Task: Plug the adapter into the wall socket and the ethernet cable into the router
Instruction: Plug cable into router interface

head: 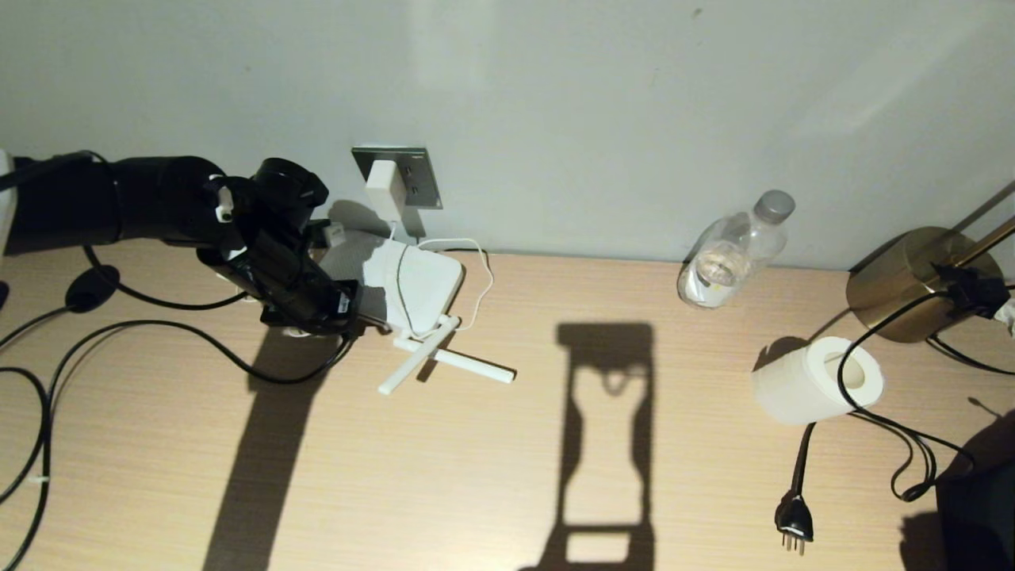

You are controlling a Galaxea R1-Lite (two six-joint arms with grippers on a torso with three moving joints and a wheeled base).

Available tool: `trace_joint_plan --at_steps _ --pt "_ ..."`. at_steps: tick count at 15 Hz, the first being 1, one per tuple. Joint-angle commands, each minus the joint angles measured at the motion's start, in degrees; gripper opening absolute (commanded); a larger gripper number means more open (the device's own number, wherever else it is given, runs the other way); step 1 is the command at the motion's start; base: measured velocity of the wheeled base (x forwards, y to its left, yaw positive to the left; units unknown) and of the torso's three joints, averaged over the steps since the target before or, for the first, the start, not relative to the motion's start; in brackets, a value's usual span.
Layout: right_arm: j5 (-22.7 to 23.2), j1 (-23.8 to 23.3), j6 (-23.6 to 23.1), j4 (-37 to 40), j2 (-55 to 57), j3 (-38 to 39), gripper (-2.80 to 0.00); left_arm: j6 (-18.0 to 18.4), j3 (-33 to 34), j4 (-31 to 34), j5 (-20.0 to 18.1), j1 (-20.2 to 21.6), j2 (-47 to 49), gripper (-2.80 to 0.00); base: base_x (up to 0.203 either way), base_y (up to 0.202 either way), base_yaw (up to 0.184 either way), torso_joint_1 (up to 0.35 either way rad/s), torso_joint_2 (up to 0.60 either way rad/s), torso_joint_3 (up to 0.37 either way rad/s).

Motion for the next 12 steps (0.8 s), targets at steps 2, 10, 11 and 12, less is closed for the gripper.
trace_joint_plan --at_steps 2,10,11,12 --pt "0.02 0.01 -0.05 0.06 0.07 0.01 -2.8 -0.49 -1.11 0.5 0.02 -0.11 -0.12 -2.8 0.0 0.0 0.0 0.0 0.0 0.0" --pt "0.02 0.01 -0.05 0.06 0.0 0.01 -2.8 -2.88 -5.27 4.35 0.9 -0.53 1.45 -2.8 0.0 0.0 0.0 0.0 0.0 0.0" --pt "0.02 0.01 -0.05 0.06 0.09 0.01 -2.8 -2.88 -5.27 4.44 0.81 -0.53 1.45 -2.8 0.0 0.0 0.0 0.0 0.0 0.0" --pt "0.02 0.01 -0.05 0.06 0.08 0.01 -2.8 -2.94 -5.19 4.58 0.81 -0.6 1.45 -2.8 0.0 0.0 0.0 0.0 0.0 0.0"
